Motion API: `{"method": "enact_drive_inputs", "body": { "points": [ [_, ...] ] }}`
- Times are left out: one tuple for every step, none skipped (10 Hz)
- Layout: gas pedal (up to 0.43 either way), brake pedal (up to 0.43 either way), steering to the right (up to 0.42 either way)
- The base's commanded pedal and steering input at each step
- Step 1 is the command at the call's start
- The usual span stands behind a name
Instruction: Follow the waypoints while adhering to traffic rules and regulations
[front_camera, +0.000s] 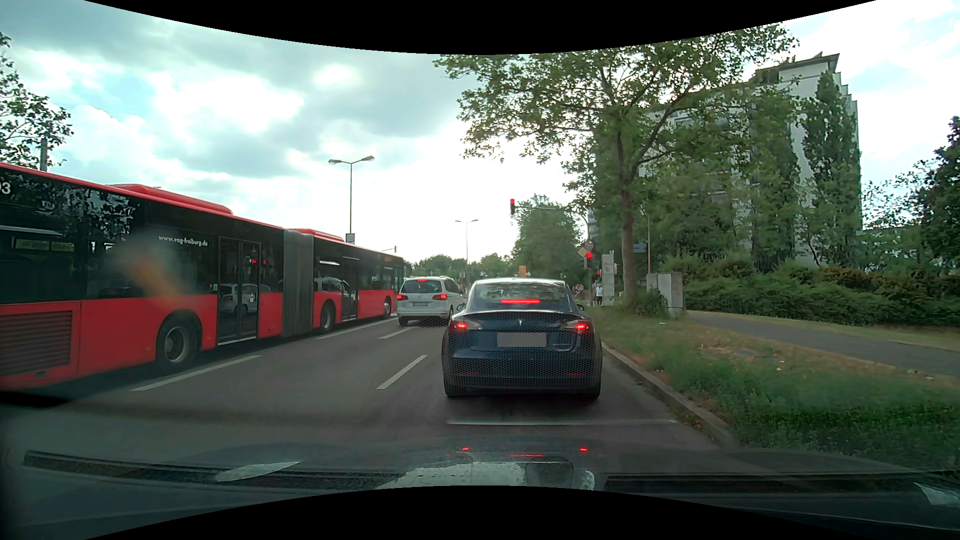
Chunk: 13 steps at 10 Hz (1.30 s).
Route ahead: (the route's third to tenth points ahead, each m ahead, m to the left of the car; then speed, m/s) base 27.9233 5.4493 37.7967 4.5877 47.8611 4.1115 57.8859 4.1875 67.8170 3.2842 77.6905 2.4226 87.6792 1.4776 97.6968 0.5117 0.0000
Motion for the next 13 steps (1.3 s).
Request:
{"method": "enact_drive_inputs", "body": {
  "points": [
    [0.000,0.238,-0.002],
    [0.000,0.238,-0.002],
    [0.000,0.232,-0.002],
    [0.000,0.232,-0.002],
    [0.000,0.238,-0.002],
    [0.000,0.238,-0.002],
    [0.000,0.232,-0.002],
    [0.000,0.232,-0.002],
    [0.000,0.238,-0.002],
    [0.000,0.238,-0.002],
    [0.000,0.232,-0.002],
    [0.000,0.232,-0.002],
    [0.000,0.232,-0.002]
  ]
}}
